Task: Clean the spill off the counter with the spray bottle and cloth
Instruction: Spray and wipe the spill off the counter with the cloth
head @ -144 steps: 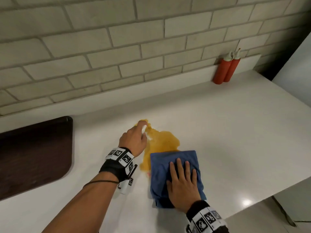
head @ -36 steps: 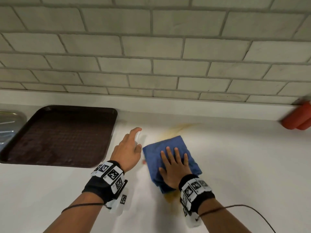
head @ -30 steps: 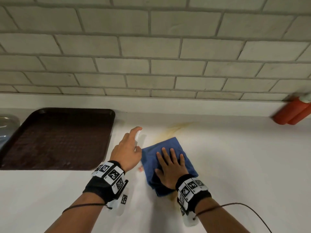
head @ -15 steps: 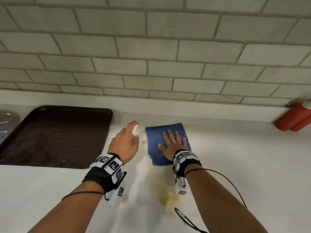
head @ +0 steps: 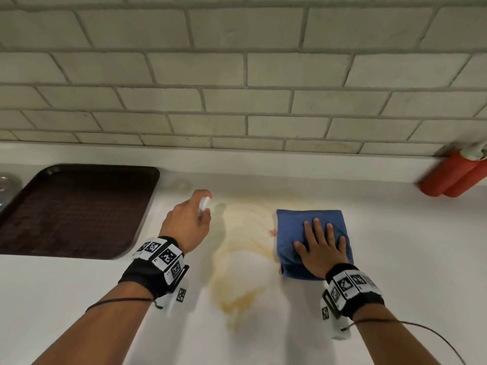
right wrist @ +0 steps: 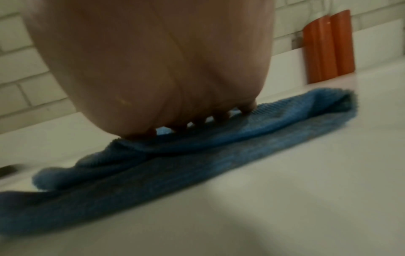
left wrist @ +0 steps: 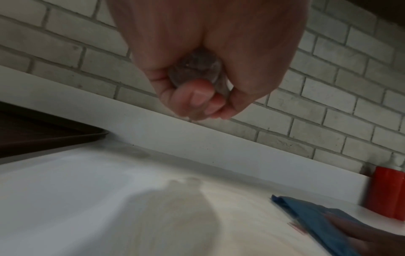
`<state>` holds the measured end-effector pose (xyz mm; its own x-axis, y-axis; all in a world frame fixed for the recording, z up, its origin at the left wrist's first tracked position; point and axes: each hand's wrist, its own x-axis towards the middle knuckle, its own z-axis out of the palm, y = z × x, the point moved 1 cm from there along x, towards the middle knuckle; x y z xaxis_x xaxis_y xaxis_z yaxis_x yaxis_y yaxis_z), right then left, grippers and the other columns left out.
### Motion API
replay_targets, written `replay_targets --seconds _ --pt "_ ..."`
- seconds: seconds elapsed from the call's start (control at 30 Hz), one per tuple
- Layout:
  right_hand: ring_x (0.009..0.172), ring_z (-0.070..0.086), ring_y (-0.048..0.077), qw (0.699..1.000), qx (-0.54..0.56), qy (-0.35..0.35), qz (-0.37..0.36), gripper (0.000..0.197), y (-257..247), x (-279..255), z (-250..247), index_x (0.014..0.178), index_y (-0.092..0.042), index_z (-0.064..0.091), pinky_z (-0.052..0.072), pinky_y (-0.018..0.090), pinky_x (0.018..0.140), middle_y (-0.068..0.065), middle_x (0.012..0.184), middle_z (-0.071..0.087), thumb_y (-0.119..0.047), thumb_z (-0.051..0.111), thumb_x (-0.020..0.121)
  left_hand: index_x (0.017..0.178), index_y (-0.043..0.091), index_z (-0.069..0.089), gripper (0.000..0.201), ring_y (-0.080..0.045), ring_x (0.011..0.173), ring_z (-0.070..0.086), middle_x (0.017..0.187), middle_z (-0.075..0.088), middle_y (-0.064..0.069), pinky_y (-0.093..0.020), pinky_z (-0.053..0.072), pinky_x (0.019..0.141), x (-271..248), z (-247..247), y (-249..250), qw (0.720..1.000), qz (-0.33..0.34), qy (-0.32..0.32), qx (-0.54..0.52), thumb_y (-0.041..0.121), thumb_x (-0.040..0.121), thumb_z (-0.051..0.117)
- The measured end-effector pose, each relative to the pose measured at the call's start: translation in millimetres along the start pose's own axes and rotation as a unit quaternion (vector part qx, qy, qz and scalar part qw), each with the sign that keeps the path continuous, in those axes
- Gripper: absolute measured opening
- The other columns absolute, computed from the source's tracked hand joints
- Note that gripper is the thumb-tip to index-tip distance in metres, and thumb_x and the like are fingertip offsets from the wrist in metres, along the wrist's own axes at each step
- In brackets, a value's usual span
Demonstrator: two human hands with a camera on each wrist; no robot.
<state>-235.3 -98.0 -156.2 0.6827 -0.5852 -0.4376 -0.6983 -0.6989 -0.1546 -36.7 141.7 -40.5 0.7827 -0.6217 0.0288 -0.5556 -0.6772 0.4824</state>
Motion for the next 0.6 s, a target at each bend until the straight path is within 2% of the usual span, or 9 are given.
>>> replay_targets --seconds 0.17,0.3,0.43,0.6 --pt "0.147 -0.018 0.033 1.000 -0.007 -0.009 -0.016 0.067 -29 44 -20 0.153 -0.029 -0.011 -0.005 0.060 0.116 -0.001 0.161 -0.020 -0.058 0.013 0.097 0.130 0.034 0.042 0.035 -0.026 0.077 0.058 0.079 0.060 0.007 -0.039 0.048 0.079 -3 4 9 1.000 -0.006 0.019 -0.005 0.027 0.097 0.049" --pt "0.147 -0.019 0.033 0.999 -0.006 -0.012 -0.034 0.066 -62 61 -26 0.153 -0.029 -0.012 -0.008 0.062 0.115 0.000 0.161 -0.020 -0.055 0.013 0.098 0.124 0.034 0.041 0.030 -0.027 0.074 0.061 0.078 0.063 0.006 -0.040 0.050 0.074 -3 2 3 0.999 -0.012 0.037 0.006 0.027 0.096 0.049" --pt "0.146 -0.019 0.032 0.997 -0.022 -0.009 -0.067 0.066 -78 53 -14 0.153 -0.028 -0.012 -0.008 0.063 0.114 0.000 0.161 -0.020 -0.055 0.013 0.098 0.127 0.031 0.044 0.032 -0.026 0.075 0.061 0.077 0.064 0.004 -0.040 0.050 0.077 -4 -3 -10 0.999 -0.026 0.017 -0.008 0.026 0.097 0.051" --pt "0.147 -0.017 0.033 0.994 -0.061 0.017 -0.087 0.065 -79 29 5 0.153 -0.026 -0.012 -0.006 0.062 0.115 0.002 0.161 -0.020 -0.054 0.013 0.099 0.137 0.037 0.040 0.043 -0.024 0.082 0.063 0.089 0.065 0.002 -0.045 0.054 0.081 -4 -5 -21 0.999 -0.024 0.024 -0.022 0.030 0.097 0.052"
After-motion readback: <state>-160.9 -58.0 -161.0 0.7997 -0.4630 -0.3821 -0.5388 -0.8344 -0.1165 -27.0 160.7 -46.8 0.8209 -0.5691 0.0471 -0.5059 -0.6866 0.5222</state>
